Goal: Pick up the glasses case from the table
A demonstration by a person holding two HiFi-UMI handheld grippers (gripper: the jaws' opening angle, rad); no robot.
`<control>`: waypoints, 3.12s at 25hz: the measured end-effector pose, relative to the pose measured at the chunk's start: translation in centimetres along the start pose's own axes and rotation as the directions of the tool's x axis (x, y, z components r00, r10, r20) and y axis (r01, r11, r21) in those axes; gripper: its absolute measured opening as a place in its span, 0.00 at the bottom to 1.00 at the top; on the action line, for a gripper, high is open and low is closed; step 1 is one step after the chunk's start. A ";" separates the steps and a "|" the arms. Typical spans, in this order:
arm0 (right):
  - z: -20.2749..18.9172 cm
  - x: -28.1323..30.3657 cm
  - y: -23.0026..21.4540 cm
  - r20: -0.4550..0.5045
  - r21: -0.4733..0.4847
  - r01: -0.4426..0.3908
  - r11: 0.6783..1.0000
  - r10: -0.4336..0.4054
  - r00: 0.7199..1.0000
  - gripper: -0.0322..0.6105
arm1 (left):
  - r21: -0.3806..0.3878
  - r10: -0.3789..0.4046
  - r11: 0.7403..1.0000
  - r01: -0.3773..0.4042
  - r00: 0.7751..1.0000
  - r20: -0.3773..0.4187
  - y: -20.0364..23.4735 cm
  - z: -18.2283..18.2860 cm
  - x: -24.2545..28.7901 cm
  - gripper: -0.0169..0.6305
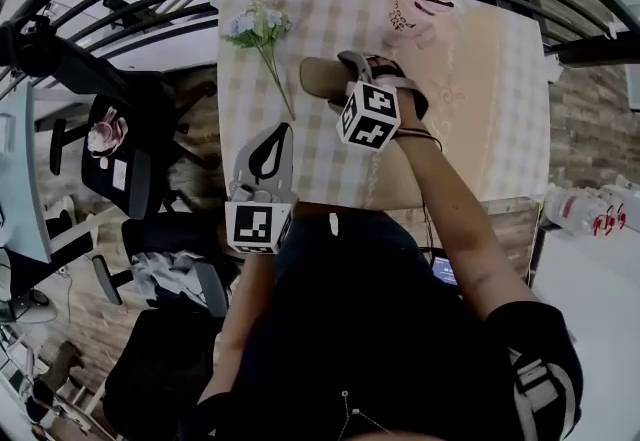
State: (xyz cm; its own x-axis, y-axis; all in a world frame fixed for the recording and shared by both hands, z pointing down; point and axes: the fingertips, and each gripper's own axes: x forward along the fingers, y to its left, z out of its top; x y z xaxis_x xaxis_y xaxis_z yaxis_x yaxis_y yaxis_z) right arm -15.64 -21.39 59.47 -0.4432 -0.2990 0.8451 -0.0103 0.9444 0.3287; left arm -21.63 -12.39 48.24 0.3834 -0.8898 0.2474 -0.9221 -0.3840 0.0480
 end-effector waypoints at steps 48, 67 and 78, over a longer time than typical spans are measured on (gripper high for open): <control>8.4 -27.2 -2.8 0.308 0.394 0.612 0.685 -0.726 0.614 0.64 | 0.051 0.015 0.998 -0.030 0.960 0.280 -0.7 15.1 -4.9 0.04; 4.0 -34.3 -4.8 0.379 0.807 0.351 0.475 -0.872 0.308 0.64 | 0.128 0.068 0.984 -0.121 0.931 0.359 -5.1 18.7 -4.2 0.04; 1.8 -35.8 -3.9 0.383 0.824 0.332 0.458 -0.884 0.270 0.64 | 0.161 0.083 0.975 -0.153 0.922 0.378 -7.5 18.8 -4.2 0.04</control>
State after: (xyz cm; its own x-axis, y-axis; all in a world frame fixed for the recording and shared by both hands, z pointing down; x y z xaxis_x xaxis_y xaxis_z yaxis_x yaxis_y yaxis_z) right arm -1.32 -14.16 27.15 -0.4534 -0.8627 -0.2239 -0.8909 0.4464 0.0839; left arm -15.35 -10.41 28.61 0.2971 -0.9454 -0.1338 -0.9494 -0.2777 -0.1465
